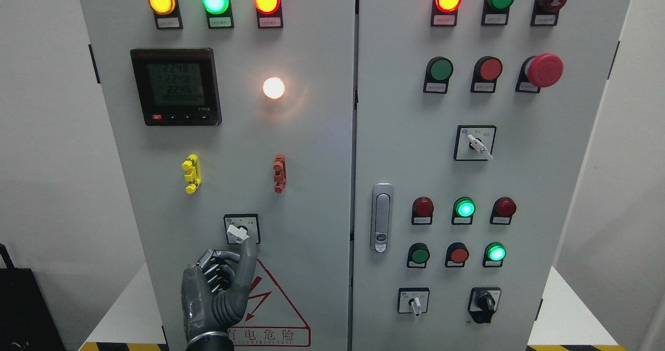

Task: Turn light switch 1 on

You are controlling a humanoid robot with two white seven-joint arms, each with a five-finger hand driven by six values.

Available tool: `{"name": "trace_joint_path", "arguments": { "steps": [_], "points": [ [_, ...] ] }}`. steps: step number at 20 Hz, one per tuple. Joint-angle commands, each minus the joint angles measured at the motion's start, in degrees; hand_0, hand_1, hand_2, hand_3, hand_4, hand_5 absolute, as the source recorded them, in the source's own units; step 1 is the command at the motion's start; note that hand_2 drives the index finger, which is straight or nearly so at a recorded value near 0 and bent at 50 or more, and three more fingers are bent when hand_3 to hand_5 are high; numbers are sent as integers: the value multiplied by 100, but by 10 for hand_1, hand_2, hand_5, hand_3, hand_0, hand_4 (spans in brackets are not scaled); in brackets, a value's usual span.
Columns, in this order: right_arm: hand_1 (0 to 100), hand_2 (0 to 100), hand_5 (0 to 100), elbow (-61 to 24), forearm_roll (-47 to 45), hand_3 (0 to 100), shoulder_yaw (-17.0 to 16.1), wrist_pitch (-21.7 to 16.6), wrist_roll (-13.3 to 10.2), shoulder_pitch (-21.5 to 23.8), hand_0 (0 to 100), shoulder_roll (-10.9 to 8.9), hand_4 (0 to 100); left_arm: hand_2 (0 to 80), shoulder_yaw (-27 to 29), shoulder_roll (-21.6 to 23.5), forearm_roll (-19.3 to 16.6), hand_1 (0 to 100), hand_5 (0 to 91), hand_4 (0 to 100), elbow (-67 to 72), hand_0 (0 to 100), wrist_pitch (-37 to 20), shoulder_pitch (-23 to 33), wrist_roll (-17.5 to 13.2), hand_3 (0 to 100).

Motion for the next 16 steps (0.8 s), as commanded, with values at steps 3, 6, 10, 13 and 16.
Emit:
{"name": "trace_joint_path", "arguments": {
  "steps": [3,6,10,13,16],
  "points": [
    [0,0,0,0,0,0,1,-1,1,0,0,1,0,647,-179,178,-45,380,836,954,-165,0,-1366,1185,-25,1000],
    [0,0,0,0,0,0,1,-1,1,0,0,-7,0,631,-100,266,-19,375,843,970,-95,0,-2403,1791,-147,1000],
    [0,0,0,0,0,0,1,-1,1,0,0,1,0,607,216,406,8,361,842,1000,159,0,-2783,2433,-368,1000],
    [0,0,0,0,0,0,1,-1,1,0,0,2,0,599,444,521,200,352,826,1000,729,0,-3309,2776,-631,1000],
    [0,0,0,0,0,0,1,-1,1,0,0,1,0,586,646,618,420,340,784,990,1773,0,-3776,3015,-798,1000]
  ]
}}
